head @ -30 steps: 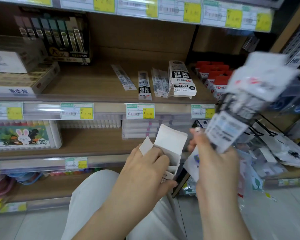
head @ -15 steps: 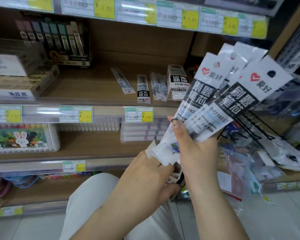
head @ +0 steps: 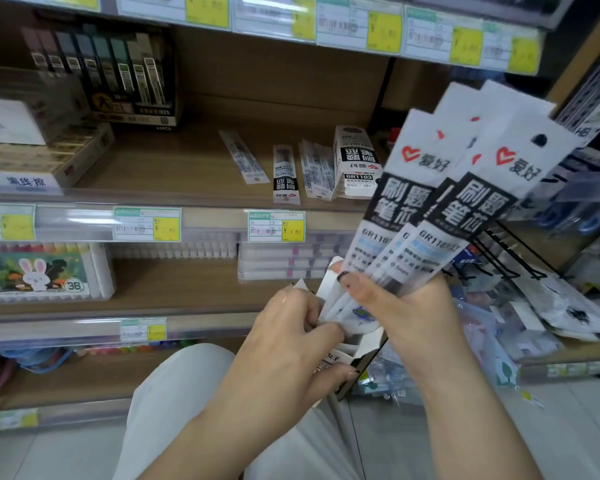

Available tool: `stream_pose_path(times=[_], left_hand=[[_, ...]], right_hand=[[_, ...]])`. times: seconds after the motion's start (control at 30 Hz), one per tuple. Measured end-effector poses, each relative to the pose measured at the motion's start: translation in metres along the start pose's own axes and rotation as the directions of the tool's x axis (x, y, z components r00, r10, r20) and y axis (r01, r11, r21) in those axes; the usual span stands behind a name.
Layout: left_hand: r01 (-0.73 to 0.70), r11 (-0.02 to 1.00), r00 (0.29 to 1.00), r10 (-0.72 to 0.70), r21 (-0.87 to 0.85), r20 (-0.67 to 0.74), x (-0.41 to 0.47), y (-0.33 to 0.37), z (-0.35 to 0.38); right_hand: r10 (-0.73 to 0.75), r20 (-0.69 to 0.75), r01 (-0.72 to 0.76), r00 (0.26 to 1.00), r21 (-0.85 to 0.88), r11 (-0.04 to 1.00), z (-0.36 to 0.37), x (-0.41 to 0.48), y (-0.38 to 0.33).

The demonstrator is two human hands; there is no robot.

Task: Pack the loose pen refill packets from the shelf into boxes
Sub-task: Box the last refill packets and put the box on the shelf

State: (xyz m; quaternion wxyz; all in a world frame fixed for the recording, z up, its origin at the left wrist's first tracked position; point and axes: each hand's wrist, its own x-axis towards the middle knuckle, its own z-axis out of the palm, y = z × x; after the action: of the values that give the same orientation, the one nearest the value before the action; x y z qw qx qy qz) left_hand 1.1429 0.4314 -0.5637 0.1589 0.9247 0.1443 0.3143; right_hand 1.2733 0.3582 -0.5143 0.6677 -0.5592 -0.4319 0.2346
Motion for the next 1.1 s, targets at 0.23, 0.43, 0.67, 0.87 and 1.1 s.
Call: stream_pose_path(times=[0.23,0.43,0.67,0.87,1.1], left_hand=[[-0.038,0.998,0.994,0.033,0.044,0.100,0.002,0.000,-0.002],[-0.011,0.999,0.992,0.005,0.051,0.122,0.000,0.004,-0.003],[-0.025,0.998,0.992,0.019,0.052,0.126,0.005,-0.005,-0.004],[-0.063,0.996,0.990,0.056,0.056,0.129,0.005,-0.003,-0.005],[-0.111,0.987,0.990,0.100,0.115,0.098,0.007,-0.005,-0.003]], right_hand=[[0.007,0.054,0.001,0.998,-0.142,0.990,-0.003,-0.006,0.004],[0.114,0.173,-0.069,0.978,-0.248,0.966,-0.008,-0.002,0.003],[0.014,0.168,0.016,0.986,-0.175,0.984,-0.010,-0.001,-0.012],[0.198,0.079,-0.148,0.977,-0.414,0.898,-0.015,-0.002,-0.003],[0.144,0.276,-0.020,0.950,-0.408,0.913,-0.016,0.001,-0.024]])
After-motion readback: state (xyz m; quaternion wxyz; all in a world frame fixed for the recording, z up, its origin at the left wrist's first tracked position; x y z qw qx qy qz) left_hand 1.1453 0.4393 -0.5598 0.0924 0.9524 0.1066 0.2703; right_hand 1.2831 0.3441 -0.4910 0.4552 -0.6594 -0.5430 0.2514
